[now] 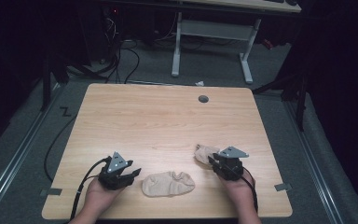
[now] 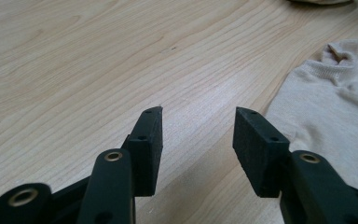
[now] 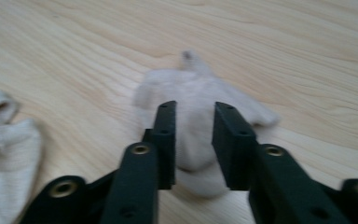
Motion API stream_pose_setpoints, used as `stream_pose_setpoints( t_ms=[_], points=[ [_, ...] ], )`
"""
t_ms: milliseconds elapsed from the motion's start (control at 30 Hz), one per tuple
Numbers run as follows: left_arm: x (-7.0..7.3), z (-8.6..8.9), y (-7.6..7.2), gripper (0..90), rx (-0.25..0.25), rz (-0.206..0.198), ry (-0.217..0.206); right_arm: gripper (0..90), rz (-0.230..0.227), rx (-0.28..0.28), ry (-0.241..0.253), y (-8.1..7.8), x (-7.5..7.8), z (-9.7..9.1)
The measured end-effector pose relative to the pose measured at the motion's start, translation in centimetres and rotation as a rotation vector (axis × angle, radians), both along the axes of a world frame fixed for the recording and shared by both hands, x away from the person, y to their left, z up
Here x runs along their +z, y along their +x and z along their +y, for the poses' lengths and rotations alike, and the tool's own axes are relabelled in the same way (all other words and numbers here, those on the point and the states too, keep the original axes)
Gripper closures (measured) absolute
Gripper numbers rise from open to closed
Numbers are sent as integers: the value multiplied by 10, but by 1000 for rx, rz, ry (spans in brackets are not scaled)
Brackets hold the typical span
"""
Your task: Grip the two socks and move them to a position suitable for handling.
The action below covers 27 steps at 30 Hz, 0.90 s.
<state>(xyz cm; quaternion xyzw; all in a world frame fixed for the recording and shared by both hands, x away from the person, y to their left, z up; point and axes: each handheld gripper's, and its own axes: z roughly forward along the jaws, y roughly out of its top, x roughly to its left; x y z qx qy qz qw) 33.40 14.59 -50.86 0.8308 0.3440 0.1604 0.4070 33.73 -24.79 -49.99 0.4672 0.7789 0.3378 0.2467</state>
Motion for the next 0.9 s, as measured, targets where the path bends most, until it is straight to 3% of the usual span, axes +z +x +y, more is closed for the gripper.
stream_pose_setpoints(
  t_ms=[33,67,200,300,467,500,533,600,700,733,767,800,900],
  points=[
    [0,0,0,530,0,0,0,806,0,0,0,0,0,0],
    [0,0,0,530,-1,0,-2,882,19,-27,-13,2,-1,-5],
    [0,-1,0,529,-1,2,-1,900,71,-48,-52,8,-11,-6],
    [0,-1,0,526,-1,1,-2,900,115,-24,-66,10,-19,0],
    [-1,-2,0,527,-8,2,1,900,104,77,-49,6,-21,26],
    [-1,-2,0,526,-8,2,1,900,104,77,-49,6,-21,26],
    [-1,-3,0,526,-13,2,1,895,99,116,-49,5,-22,40],
    [0,-3,-1,525,-15,0,4,859,96,150,-52,6,-22,52],
    [0,-2,-1,525,-14,-2,6,827,65,150,-74,4,-17,58],
    [-1,-1,-1,525,-10,-3,9,788,18,136,-56,2,-8,59],
    [-1,-1,-1,525,-10,-3,9,788,18,136,-56,2,-8,59],
    [-1,2,-2,525,-2,4,10,711,-14,118,-33,3,-3,60],
    [-2,6,-4,525,7,5,11,613,-10,100,-18,14,-4,65]
  ],
)
